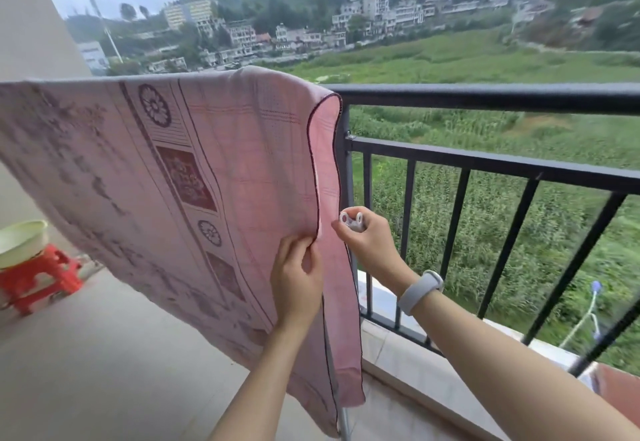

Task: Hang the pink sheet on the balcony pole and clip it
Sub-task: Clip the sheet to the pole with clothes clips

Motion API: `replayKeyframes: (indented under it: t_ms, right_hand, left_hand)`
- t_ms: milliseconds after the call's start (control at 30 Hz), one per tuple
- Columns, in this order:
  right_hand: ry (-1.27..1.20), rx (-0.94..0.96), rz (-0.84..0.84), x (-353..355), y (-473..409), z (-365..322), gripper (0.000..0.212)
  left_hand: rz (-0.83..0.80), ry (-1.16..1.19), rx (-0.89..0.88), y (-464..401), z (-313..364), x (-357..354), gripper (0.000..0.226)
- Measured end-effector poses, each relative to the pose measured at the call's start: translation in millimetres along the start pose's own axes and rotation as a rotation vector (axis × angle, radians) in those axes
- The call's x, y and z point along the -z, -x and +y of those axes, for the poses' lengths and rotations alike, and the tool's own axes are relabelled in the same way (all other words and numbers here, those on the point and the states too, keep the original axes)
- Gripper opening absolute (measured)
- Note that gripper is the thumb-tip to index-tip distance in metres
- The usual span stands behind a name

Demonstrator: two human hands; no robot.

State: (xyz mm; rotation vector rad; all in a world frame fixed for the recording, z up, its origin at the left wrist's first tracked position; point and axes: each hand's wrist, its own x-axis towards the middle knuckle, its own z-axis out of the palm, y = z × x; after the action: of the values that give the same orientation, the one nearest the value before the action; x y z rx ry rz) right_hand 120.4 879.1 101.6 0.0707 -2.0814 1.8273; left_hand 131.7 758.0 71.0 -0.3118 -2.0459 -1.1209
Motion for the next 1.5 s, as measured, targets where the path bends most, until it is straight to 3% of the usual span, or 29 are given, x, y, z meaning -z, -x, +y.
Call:
replayKeyframes:
  t_ms: [200,400,533,667,833,1000,1100,1233,1500]
  right_hand:
    - [-0.285,-0.162,-0.142,6,9,6,0.014]
    - [-0.281,-0.166,-0.238,22,4,3,0.01]
    - [-0.219,-0.135,-0.29,28,0,2,0.008]
    - [-0.255,-0.127,-0.21,38,0,4,0.016]
    - [-0.385,-0.315,-0.178,46,5,11,0.039]
    - [-0.312,-0.327,-0.227,51,28,17,0.029]
    - [-0.306,-0.317,-0.143,55,38,16,0.026]
    - [-0.066,-0.236,0.009,54,57,24,0.02]
    - [0.028,-0.088,0.209,36,96,44,0.015]
  left_hand:
    - [-0.07,0.186,0.145,3,6,-3,0.016]
    - [-0.174,0.213,0.144,7,5,-8,0.03]
    - [-0.109,0.143,0.195,11,8,-21,0.035]
    - [0.014,0.146,0.294,7,13,-28,0.014]
    - [0.019,0.11,0.168,24,9,-24,0.005]
    - [0.034,0.117,0.048,38,9,-19,0.007]
    - [-0.013,0.125,0.062,31,9,-14,0.006]
    - [-0.139,0.14,0.174,14,11,-6,0.003]
    - [-0.382,0.07,0.352,-17,18,-4,0.008]
